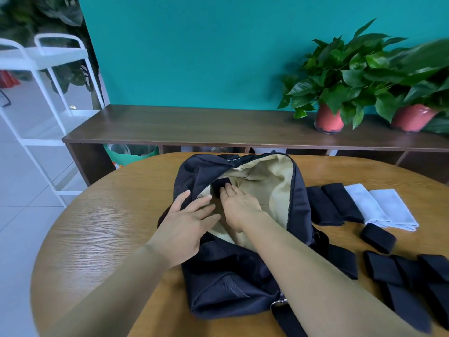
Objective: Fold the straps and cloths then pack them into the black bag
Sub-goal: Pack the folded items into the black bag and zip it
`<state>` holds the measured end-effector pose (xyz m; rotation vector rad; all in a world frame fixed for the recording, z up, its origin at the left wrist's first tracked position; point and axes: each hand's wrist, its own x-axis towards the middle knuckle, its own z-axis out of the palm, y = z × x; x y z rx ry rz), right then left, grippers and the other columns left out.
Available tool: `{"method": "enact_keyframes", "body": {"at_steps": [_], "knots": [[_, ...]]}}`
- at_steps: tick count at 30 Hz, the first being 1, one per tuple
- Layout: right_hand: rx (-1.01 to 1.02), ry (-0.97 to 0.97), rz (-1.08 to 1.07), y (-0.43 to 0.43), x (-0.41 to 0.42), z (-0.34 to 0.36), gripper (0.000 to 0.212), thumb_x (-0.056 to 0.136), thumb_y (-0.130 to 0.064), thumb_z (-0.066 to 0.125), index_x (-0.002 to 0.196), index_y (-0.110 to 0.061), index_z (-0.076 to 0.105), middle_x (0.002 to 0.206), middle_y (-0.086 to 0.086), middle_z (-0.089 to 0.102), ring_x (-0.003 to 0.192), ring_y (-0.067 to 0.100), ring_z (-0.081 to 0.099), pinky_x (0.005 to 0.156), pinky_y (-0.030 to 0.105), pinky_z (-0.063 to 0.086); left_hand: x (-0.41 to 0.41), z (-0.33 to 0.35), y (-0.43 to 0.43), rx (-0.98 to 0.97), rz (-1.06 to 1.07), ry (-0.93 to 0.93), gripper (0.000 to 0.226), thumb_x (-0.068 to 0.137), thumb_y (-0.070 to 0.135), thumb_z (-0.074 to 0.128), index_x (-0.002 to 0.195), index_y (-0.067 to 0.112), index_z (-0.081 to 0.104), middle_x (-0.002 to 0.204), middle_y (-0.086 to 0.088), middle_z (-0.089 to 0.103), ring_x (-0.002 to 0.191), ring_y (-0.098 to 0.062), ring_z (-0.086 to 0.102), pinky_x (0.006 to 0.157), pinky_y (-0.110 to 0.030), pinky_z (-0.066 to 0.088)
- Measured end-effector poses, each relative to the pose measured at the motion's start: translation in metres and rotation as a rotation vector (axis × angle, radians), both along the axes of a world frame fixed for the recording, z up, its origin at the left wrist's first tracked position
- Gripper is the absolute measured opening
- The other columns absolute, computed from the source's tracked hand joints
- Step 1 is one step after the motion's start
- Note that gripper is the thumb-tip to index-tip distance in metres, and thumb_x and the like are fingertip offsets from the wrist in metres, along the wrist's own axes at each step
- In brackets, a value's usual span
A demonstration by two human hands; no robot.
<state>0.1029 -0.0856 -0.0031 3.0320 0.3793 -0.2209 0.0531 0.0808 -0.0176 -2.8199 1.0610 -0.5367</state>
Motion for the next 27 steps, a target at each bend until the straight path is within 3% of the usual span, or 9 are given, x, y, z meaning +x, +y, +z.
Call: {"method": "enact_keyframes", "body": {"at_steps": [2, 5, 7, 10, 14, 17, 20, 22, 27], "knots": [[0.007, -0.059, 0.01, -0.007, -0.021, 0.011, 0.07, 0.095, -0.007, 0.04, 0.151, -0.008, -0.002, 0.159, 0.01, -0.007, 0.146, 0.02, -0.003, 0.118, 0.037, 0.011, -0.01, 0.003, -0.004, -0.026, -0.031, -0.003, 0.059, 0.063, 0.008, 0.064, 0.119, 0.025, 0.067, 0.124, 0.006, 0.065, 0.132, -0.017, 0.047, 0.11, -0.052, 0.013], [0.032, -0.198, 0.025, -0.024, -0.064, 0.022, 0.065, 0.096, -0.008, 0.034, 0.151, -0.006, -0.001, 0.159, 0.012, -0.003, 0.146, 0.02, -0.002, 0.118, 0.036, 0.007, -0.026, 0.004, -0.013, -0.051, -0.065, 0.009, 0.056, 0.074, 0.017, 0.034, 0.12, 0.024, 0.066, 0.125, 0.005, 0.064, 0.133, -0.017, 0.046, 0.112, -0.052, 0.011], [0.102, -0.348, 0.054, -0.042, -0.094, 0.021, 0.065, 0.091, -0.006, 0.045, 0.149, -0.003, 0.015, 0.157, 0.016, 0.012, 0.146, 0.022, 0.012, 0.118, 0.036, 0.013, -0.037, 0.004, -0.023, -0.04, -0.083, 0.016, 0.056, 0.078, 0.022, 0.029, 0.121, 0.024, 0.065, 0.126, 0.005, 0.064, 0.132, -0.016, 0.046, 0.112, -0.051, 0.01], [0.236, -0.629, 0.049, -0.079, -0.133, 0.005, 0.062, 0.062, 0.007, 0.07, 0.122, 0.0, 0.06, 0.131, 0.016, 0.057, 0.122, 0.027, 0.055, 0.103, 0.039, 0.041, -0.053, 0.004, -0.037, -0.025, -0.088, 0.01, 0.05, 0.086, 0.027, 0.027, 0.123, 0.024, 0.062, 0.127, 0.005, 0.063, 0.131, -0.014, 0.047, 0.112, -0.048, 0.009], [0.281, -0.76, -0.111, -0.132, -0.178, -0.02, 0.051, 0.063, 0.014, 0.063, 0.112, 0.0, 0.067, 0.119, 0.016, 0.065, 0.111, 0.028, 0.062, 0.094, 0.04, 0.048, -0.066, 0.003, -0.046, -0.009, -0.075, 0.031, 0.052, 0.096, 0.037, 0.02, 0.124, 0.023, 0.06, 0.131, 0.006, 0.06, 0.134, -0.012, 0.044, 0.111, -0.044, 0.001], [0.214, -0.652, -0.278, -0.157, -0.192, -0.035, 0.052, 0.066, 0.013, 0.063, 0.117, 0.002, 0.063, 0.123, 0.021, 0.061, 0.112, 0.032, 0.061, 0.095, 0.04, 0.047, -0.068, 0.0, -0.048, 0.002, -0.049, 0.043, 0.059, 0.095, 0.042, 0.013, 0.128, 0.022, 0.059, 0.133, 0.006, 0.059, 0.136, -0.012, 0.041, 0.111, -0.043, -0.003], [0.062, -0.367, -0.326, -0.17, -0.193, -0.042, 0.057, 0.089, -0.002, 0.048, 0.144, -0.004, 0.032, 0.153, 0.015, 0.028, 0.142, 0.026, 0.026, 0.116, 0.035, 0.022, -0.071, 0.0, -0.05, -0.011, -0.031, 0.042, 0.059, 0.096, 0.041, 0.014, 0.127, 0.022, 0.06, 0.13, 0.006, 0.061, 0.134, -0.013, 0.044, 0.111, -0.043, 0.0], [-0.006, -0.235, -0.32, -0.175, -0.19, -0.043, 0.063, 0.094, -0.005, 0.041, 0.151, -0.009, 0.015, 0.158, 0.01, 0.013, 0.146, 0.022, 0.009, 0.119, 0.035, 0.01, -0.072, -0.001, -0.049, -0.005, -0.018, 0.035, 0.058, 0.096, 0.041, 0.015, 0.127, 0.021, 0.06, 0.127, 0.006, 0.063, 0.132, -0.013, 0.046, 0.111, -0.044, 0.003], [-0.108, -0.267, -0.346, -0.175, -0.185, -0.042, 0.06, 0.093, -0.009, 0.045, 0.148, -0.013, 0.023, 0.142, 0.013, 0.036, 0.128, 0.03, 0.034, 0.105, 0.037, 0.032, -0.074, -0.002, -0.049, -0.005, -0.011, 0.033, 0.057, 0.097, 0.04, 0.017, 0.125, 0.02, 0.062, 0.124, 0.006, 0.065, 0.129, -0.014, 0.05, 0.109, -0.044, 0.005]]}}
